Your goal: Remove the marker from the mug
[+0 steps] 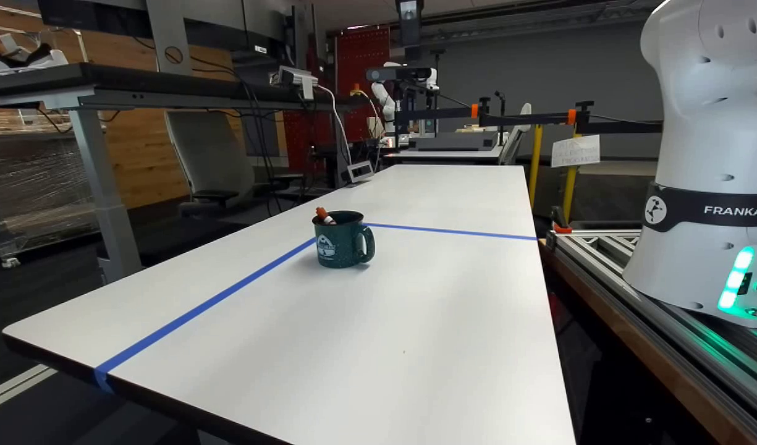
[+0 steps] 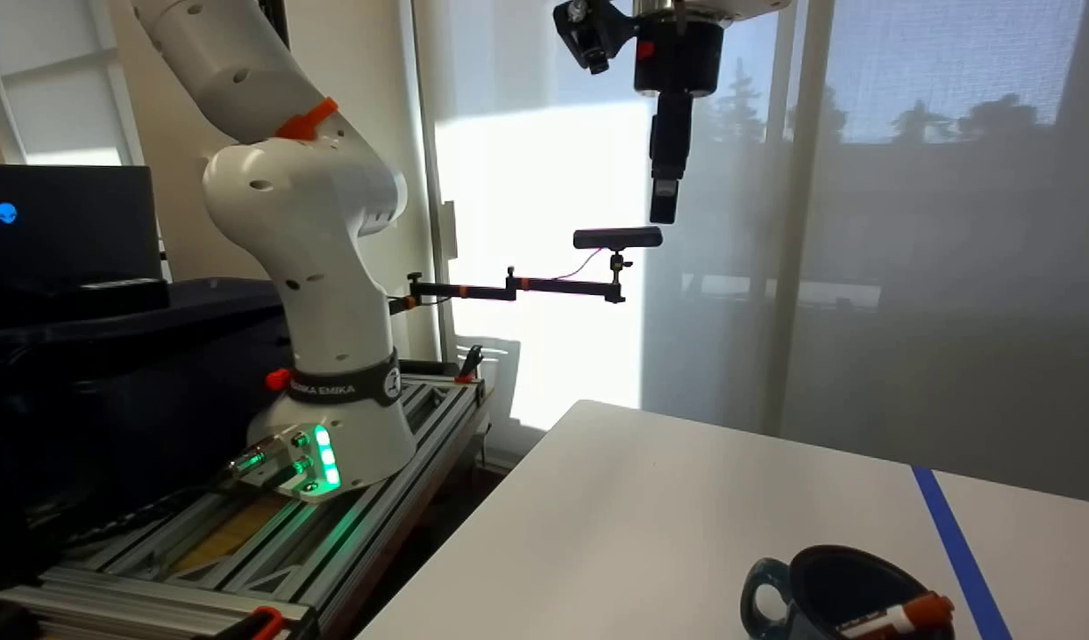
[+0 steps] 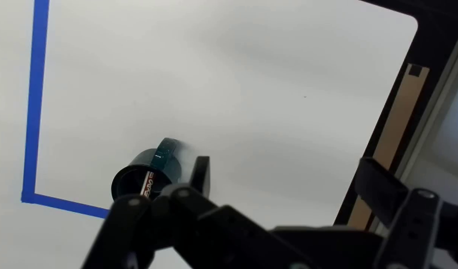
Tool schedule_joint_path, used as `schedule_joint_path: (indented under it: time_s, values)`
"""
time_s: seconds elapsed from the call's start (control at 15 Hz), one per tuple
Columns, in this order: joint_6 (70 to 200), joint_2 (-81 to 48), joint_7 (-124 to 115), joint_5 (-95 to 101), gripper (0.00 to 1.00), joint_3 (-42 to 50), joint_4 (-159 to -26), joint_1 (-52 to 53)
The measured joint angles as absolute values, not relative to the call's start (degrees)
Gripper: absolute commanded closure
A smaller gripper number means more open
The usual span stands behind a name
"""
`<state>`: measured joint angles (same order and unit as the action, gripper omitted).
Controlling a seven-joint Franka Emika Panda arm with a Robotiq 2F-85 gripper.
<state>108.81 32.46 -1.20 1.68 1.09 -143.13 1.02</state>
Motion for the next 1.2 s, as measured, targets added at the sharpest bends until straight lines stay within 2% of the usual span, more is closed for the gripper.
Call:
schedule_joint_path:
  time_s: [0.73, 1.2]
  values:
    - [108.98, 31.81, -1.22, 1.75, 0.0, 1.29, -143.12, 0.42]
    - [116.51, 23.51, -0.76, 2.6, 0.0, 5.41, -143.13, -4.47]
